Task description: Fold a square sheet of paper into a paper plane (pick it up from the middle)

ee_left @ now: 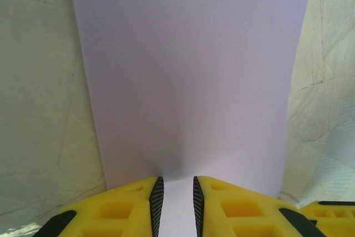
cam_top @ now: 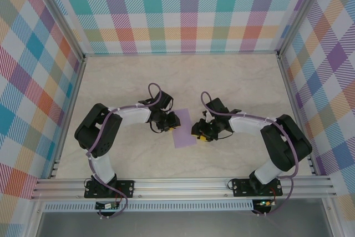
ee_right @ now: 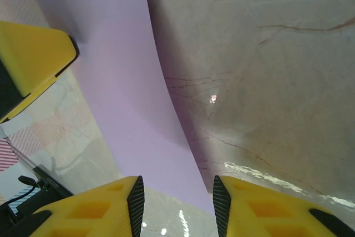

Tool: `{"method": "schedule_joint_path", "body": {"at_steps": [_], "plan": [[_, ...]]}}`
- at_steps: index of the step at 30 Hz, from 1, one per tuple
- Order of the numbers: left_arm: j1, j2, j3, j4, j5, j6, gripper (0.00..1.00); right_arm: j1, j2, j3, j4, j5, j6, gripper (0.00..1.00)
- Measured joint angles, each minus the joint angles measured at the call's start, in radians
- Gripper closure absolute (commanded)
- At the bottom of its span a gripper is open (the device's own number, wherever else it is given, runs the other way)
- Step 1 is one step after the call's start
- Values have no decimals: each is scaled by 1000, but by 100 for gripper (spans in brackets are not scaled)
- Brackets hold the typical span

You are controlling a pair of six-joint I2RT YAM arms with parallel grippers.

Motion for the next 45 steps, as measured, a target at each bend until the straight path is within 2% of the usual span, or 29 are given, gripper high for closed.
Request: {"method": "schedule_joint_path", "body": {"at_steps": [24, 36, 38, 45], "plan": [[0, 5, 5, -6, 0, 0, 76, 20, 55, 7, -21, -55, -95, 62], [0, 5, 9, -9, 1, 0, 75, 27, 47, 5, 16, -71, -27, 79], [0, 7, 14, -12, 1, 0, 75, 27, 30, 5, 17, -64, -6, 79], [-1, 16, 32, -34, 1, 0, 75, 27, -32, 5, 18, -53, 30, 69]]}}
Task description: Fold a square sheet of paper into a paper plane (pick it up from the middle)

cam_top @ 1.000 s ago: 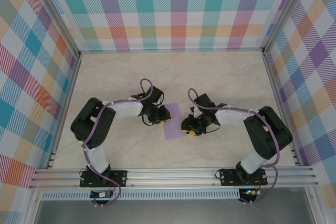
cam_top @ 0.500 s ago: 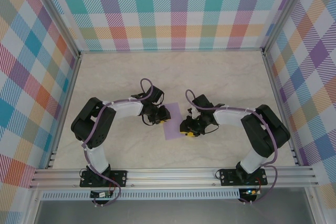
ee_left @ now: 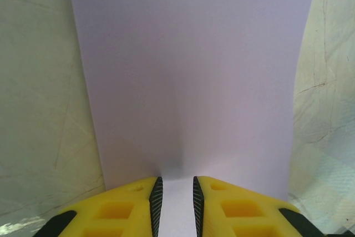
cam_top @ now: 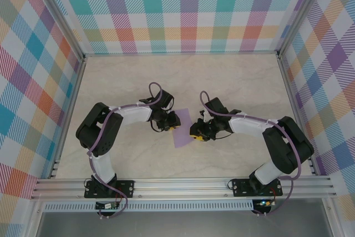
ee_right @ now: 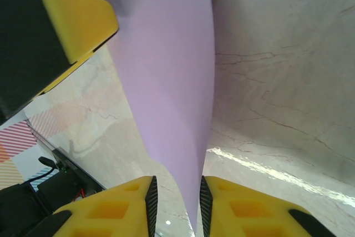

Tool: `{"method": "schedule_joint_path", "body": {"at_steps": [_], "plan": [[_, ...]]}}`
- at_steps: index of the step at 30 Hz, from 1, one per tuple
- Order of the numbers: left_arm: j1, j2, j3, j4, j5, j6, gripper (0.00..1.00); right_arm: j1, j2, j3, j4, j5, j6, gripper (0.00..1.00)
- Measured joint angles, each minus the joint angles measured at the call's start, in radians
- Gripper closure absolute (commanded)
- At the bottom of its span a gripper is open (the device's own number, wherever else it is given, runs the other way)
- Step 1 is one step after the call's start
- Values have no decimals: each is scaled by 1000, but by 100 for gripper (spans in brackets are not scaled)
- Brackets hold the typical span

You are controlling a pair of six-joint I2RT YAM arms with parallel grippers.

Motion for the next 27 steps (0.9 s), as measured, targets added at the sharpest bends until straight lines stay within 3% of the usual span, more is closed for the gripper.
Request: {"method": "schedule_joint_path", "body": {"at_steps": [12, 20, 27], "plan": [[0, 1, 0, 0, 0, 0, 75, 0, 5, -8, 43, -31, 28, 77], [0, 1, 5, -6, 0, 3, 75, 0, 29, -8, 13, -16, 39, 73], [0, 1, 6, -7, 0, 3, 75, 0, 47, -11, 14, -12, 47, 76]]}}
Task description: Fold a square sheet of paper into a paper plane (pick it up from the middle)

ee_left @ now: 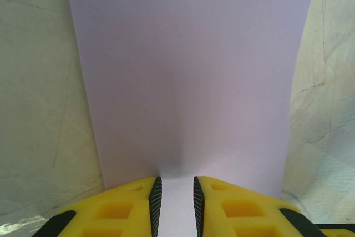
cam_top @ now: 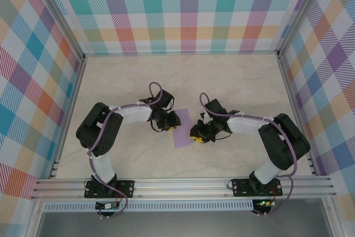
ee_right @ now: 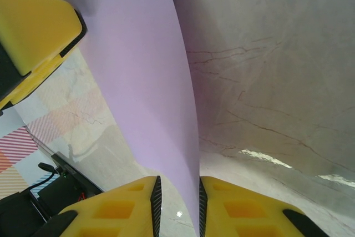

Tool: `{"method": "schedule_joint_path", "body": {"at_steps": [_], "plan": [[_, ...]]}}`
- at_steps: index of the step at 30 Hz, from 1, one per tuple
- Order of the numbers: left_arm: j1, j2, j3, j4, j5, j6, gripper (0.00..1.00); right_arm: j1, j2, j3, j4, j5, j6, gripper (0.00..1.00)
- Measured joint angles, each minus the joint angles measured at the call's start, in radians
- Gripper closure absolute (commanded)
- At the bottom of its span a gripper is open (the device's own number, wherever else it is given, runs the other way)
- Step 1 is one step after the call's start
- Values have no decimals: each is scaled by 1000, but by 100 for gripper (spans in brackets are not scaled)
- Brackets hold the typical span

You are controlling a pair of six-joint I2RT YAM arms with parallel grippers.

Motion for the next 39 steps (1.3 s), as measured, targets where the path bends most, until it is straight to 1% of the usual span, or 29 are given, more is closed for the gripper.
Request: {"method": "schedule_joint_path", "body": {"at_steps": [2, 5, 8, 11, 14, 17, 20, 29, 33, 39], "plan": [[0, 0, 0, 0, 0, 0, 75, 0, 0, -5, 4, 0, 8, 79], [0, 0, 0, 0, 3, 0, 75, 0, 0, -15, 9, 0, 19, 87], [0, 0, 0, 13, 14, 1, 73, 0, 0, -18, 8, 0, 26, 93], [0, -9, -8, 60, 31, 2, 72, 0, 0, -18, 6, 0, 34, 96], [0, -49, -20, 90, 33, 8, 72, 0, 0, -17, -2, 2, 37, 98], [0, -97, -27, 121, 21, 15, 73, 0, 0, -13, -19, 9, 37, 99], [0, -107, -26, 143, 3, 23, 74, 0, 0, -9, -40, 16, 37, 99], [3, -31, -4, 127, -57, 49, 82, 0, 0, -1, -77, 23, 37, 100], [3, -1, -4, 111, -65, 50, 83, 0, 0, 19, -80, 23, 37, 99], [3, 0, -6, 107, -85, 50, 83, 2, 5, 56, -79, 17, 36, 99]]}}
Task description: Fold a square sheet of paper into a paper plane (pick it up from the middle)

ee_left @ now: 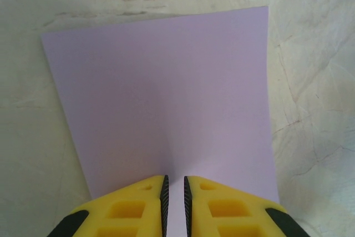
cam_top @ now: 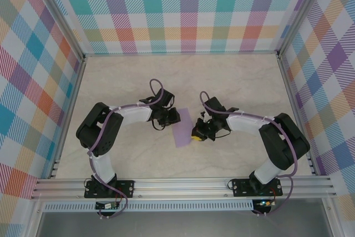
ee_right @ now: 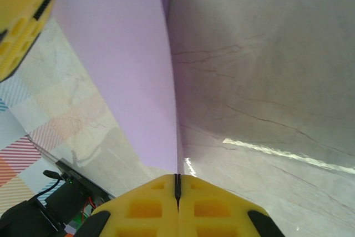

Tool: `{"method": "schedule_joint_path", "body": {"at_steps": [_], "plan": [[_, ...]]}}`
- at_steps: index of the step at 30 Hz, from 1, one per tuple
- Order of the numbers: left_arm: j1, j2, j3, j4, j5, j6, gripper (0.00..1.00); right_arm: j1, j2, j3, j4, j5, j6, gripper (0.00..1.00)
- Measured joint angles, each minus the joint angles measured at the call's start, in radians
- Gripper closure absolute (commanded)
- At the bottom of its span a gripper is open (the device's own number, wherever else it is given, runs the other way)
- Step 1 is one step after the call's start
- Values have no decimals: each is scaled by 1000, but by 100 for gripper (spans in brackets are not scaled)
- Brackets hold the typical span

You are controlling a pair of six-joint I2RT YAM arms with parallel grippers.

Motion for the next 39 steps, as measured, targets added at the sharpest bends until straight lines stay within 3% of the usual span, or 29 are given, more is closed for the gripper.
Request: {"method": "schedule_joint_path", "body": {"at_steps": [21, 39], "plan": [[2, -4, -17, 1, -3, 6, 82, 45, 170, 141, 121, -48, -5, 99], [26, -27, 6, -48, -29, 25, 85, 68, 225, 157, 186, 2, -3, 99]]}}
